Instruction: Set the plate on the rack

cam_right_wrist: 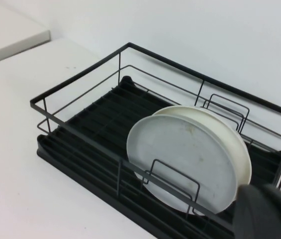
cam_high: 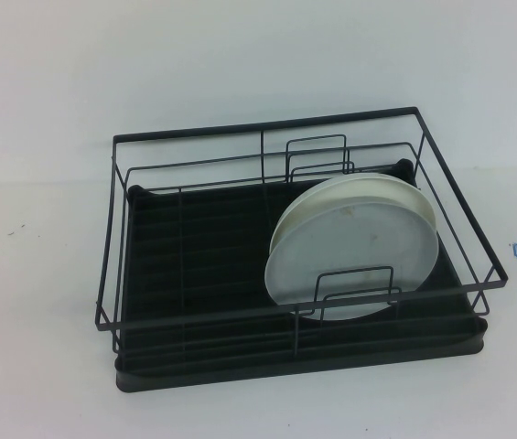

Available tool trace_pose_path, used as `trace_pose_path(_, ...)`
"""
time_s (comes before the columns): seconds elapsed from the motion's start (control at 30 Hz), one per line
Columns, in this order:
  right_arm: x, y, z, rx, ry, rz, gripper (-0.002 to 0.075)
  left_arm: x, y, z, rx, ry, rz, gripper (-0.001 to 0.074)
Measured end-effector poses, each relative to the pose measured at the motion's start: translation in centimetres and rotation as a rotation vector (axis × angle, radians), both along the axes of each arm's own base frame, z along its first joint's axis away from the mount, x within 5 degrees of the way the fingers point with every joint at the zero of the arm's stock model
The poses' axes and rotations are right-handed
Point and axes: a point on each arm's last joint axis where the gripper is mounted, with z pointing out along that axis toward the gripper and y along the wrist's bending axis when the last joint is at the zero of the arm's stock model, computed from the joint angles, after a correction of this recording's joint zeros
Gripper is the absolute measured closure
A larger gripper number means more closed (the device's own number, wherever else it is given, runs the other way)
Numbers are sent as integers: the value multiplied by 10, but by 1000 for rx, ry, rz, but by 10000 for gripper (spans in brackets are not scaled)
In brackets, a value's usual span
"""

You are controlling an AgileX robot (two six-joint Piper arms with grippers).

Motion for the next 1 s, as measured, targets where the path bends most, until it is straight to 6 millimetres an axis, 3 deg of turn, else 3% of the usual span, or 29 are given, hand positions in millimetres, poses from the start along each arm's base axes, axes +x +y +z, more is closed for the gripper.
trace_pose_path(0.27, 1, -1, -1, -37, -18, -4, 708, -30, 1, 4, -3, -137, 86, 735)
trace_pose_path(0.43, 4, -10, -19, -58, -52, -99, 708, -35, 0, 4, 0, -163, 107, 735)
trace_pose_path(0.63, -7, -34, -65, 9, -150, -358, 708, -36, 0, 4, -5, -166, 104, 735)
trace_pose_path(0.8, -27, -45, -106, 87, -251, -553, 708, -34, 0, -3, -193, -147, 61, 735)
trace_pose_path(1.0, -32, -51, -149, 106, -274, -708, 708, -16, -1, -36, -373, -75, 18, 735)
